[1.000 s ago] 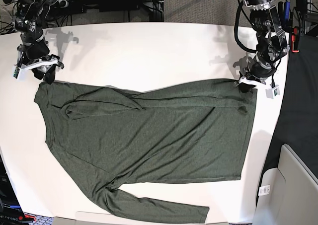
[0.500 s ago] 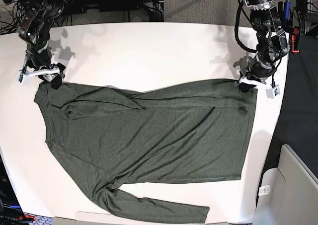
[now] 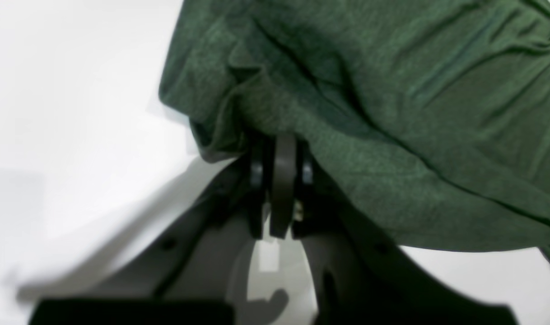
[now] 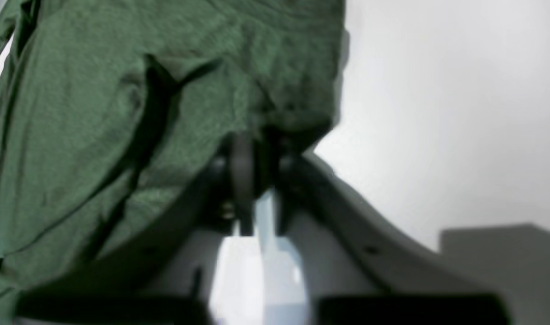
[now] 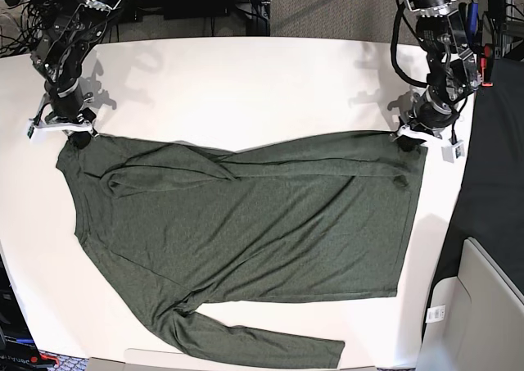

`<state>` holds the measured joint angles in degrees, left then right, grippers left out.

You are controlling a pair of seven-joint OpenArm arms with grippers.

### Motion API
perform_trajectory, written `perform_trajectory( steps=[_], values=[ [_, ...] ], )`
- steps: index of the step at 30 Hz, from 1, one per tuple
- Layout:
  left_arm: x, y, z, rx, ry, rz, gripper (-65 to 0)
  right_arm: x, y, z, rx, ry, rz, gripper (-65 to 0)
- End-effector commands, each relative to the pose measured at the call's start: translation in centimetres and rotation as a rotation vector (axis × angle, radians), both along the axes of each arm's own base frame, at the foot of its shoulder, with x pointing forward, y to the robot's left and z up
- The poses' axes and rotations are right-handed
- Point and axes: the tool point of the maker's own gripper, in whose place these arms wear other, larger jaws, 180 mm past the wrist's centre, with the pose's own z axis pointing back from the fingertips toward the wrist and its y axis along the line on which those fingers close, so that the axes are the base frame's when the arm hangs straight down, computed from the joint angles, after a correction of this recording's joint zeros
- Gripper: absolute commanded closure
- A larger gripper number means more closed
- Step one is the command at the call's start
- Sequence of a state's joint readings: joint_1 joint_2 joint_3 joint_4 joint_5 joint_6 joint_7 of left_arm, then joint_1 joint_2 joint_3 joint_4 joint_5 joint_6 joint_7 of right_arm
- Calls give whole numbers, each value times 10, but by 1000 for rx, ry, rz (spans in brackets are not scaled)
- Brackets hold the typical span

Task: Fold the T-shirt properly

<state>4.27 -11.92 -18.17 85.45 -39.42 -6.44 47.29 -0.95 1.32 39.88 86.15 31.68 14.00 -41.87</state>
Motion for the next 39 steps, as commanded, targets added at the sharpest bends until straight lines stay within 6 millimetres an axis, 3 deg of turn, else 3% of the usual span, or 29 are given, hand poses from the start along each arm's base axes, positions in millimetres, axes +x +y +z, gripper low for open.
perform_trajectory(
  steps=[1,8,16,28,32,39],
  values=[
    [7,8,11,23,-34,5,0,5,-8,12,-21,-34,-9,0],
    [7,18,14,50,-35,3,0,-11,-30,14,-5,-50,-79,-2],
    [-15,32,15,80,-20,27,0,-26,-46,19,-41,-38,-82,-2],
    [-40,37,17,117,-2,25,0,-51,-44,14,-13,-27,-79,-2],
    [-50,49,17,125,11,58,0,-56,-47,21,-40,-26,-70,-2],
    [-50,50,21,131,3,56,0,-53,-46,40,-81,-60,-54,-2]
  ],
)
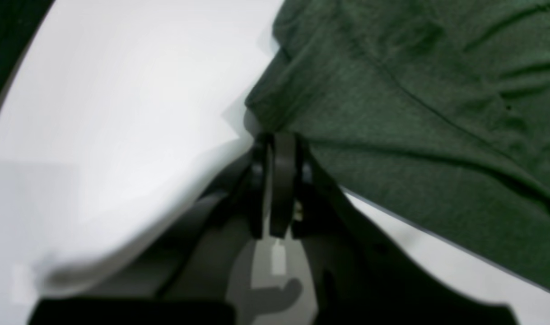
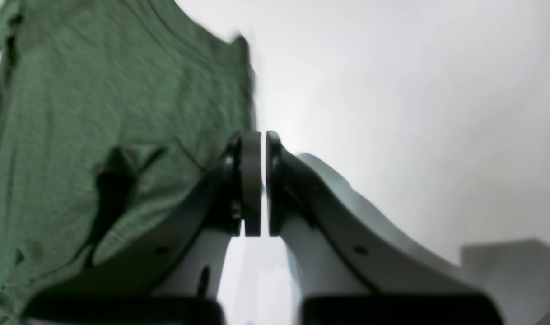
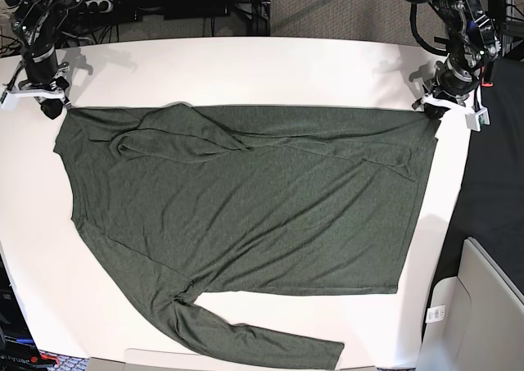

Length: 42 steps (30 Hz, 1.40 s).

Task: Fold the T-shirt properly

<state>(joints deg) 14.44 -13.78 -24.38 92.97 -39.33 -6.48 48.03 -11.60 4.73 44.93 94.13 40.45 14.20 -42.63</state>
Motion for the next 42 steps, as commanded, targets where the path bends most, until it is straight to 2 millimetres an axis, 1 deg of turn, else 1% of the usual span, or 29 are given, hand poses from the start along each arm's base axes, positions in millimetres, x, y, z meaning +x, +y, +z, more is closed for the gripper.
perform_trajectory(
  steps=[1,4,8,10,13,15,17,18,19,21,23,25,29,31,33,34,37,39,42],
  values=[
    [11,6,18,34,-56,-9,0,3,-6,15,-37,-39,5,-2],
    [6,4,25,52,-64,-23,0,2,-5,17,-43,-39,11,-2],
    [11,0,36,66,-92,-42,0,2,-1,14,-35,-34,16,-2],
    [12,-1,36,64,-94,-43,0,-1,1,11,-32,-25,19,-6],
    [11,-1,34,61,-89,-40,-1,2,17,3,-1,-2,58,-7],
    [11,-2,33,58,-86,-41,-1,0,23,-3,21,25,75,-7],
    [10,-7,26,46,-71,-52,-2,-1,29,-6,50,33,84,-7],
    [9,-8,23,40,-61,-53,-2,-2,34,-9,68,35,83,-16],
    [9,-9,20,36,-55,-55,-2,-3,38,-11,83,36,81,-37],
    [8,-9,19,34,-51,-53,-7,-3,42,-13,95,36,77,-92],
    [8,-10,19,31,-50,-49,-32,-4,42,-13,98,36,75,-153],
    [8,-10,19,31,-50,-49,-65,-8,42,-16,100,46,74,-193],
    [8,-10,19,31,-50,-47,-110,-8,44,-16,127,32,71,-207],
    [8,-10,19,31,-50,-47,-124,-5,44,-15,128,24,71,-207],
    [8,-10,19,31,-50,-47,-131,-3,45,-20,145,25,62,-208],
    [8,-10,19,31,-50,-47,-131,3,45,-22,159,17,57,-208],
    [9,-14,16,27,-45,-59,-131,8,47,-36,210,27,38,-206],
    [8,-14,15,25,-43,-56,-131,13,49,-41,231,27,33,-206],
    [7,-13,12,22,-36,-52,-131,23,50,-42,252,13,29,-206]
  ],
)
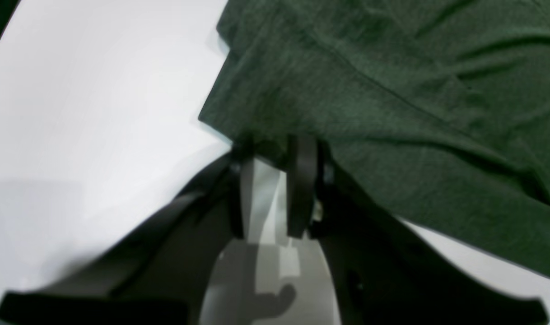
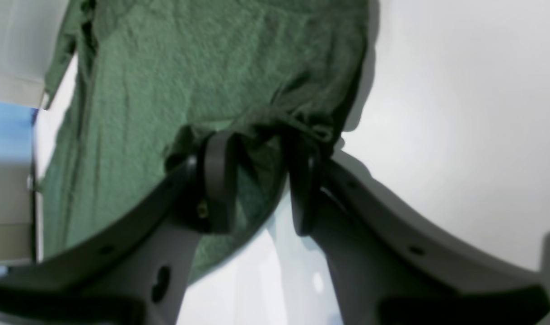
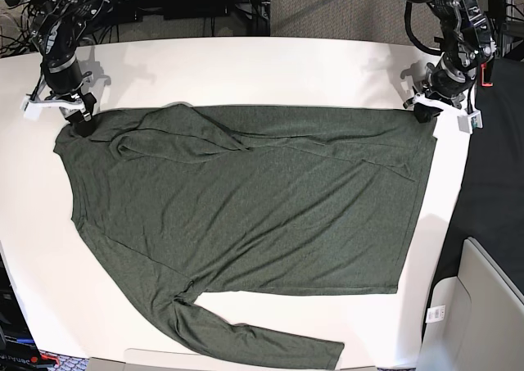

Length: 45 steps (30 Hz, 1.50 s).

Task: Fold the T-shirt properly

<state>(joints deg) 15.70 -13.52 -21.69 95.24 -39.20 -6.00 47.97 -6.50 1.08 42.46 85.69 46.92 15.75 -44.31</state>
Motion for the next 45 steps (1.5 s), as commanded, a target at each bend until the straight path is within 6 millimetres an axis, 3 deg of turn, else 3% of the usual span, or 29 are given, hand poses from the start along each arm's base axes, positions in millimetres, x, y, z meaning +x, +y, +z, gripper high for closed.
perform_trajectory(
  steps=[1,6,14,22,30,37,45],
  values=[
    [7,5,11,21,-39,-4,-131,-2,1,-10,2,60,8,-205],
    [7,5,11,21,-40,-3,-131,13,5,-16,46,50,1,-205],
    [13,5,14,19,-50,-4,-131,11,6,-18,50,59,5,-204],
    [11,8,15,23,-51,3,-131,-26,8,-20,17,132,46,-208],
    [14,5,15,21,-54,-5,-131,-34,10,-20,11,138,43,-208],
    [12,7,15,22,-51,2,-131,-66,4,-30,66,160,-35,-208],
    [13,5,14,20,-51,-5,-131,-51,-8,-18,81,94,-93,-208]
  ],
)
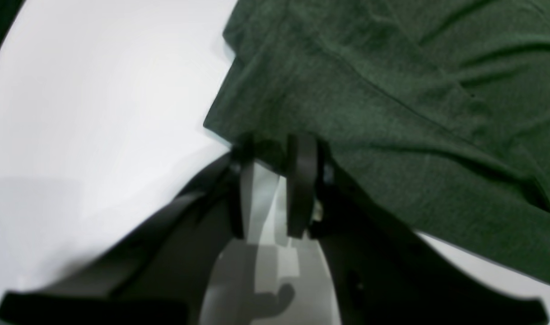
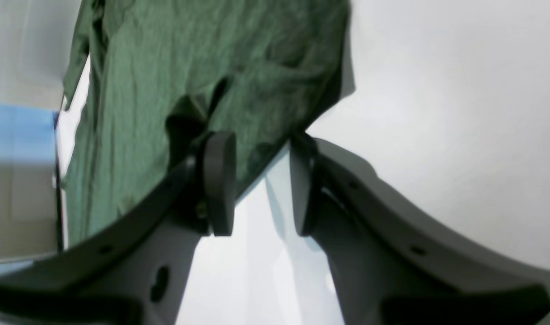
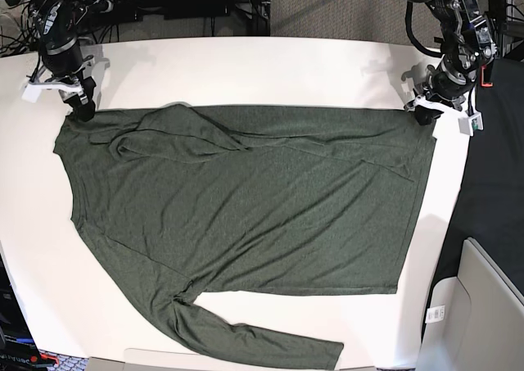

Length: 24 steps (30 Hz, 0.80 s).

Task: Fold the T-shirt properly
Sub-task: 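Release the shoulder corners and raise both grippers slightly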

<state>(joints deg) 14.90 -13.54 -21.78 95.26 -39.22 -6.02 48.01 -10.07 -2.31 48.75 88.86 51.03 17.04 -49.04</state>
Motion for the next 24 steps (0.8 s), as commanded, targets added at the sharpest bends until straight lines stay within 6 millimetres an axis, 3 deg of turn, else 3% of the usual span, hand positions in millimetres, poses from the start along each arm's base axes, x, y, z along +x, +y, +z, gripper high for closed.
perform_trajectory(
  steps=[1,5,11,17,24],
  values=[
    [7,4,11,20,-36,-5,-131,-12,-6,-15,17,73,-47,-208],
    [7,4,11,20,-36,-6,-131,0,-7,-11,26,45,-61,-208],
    [6,5,11,21,-35,-3,-131,20,4,-33,130,48,-77,-208],
    [6,5,11,21,-35,-4,-131,37,11,-33,162,25,-70,-206],
    [6,6,11,22,-36,-2,-131,34,2,-21,119,12,-65,-205]
  ],
)
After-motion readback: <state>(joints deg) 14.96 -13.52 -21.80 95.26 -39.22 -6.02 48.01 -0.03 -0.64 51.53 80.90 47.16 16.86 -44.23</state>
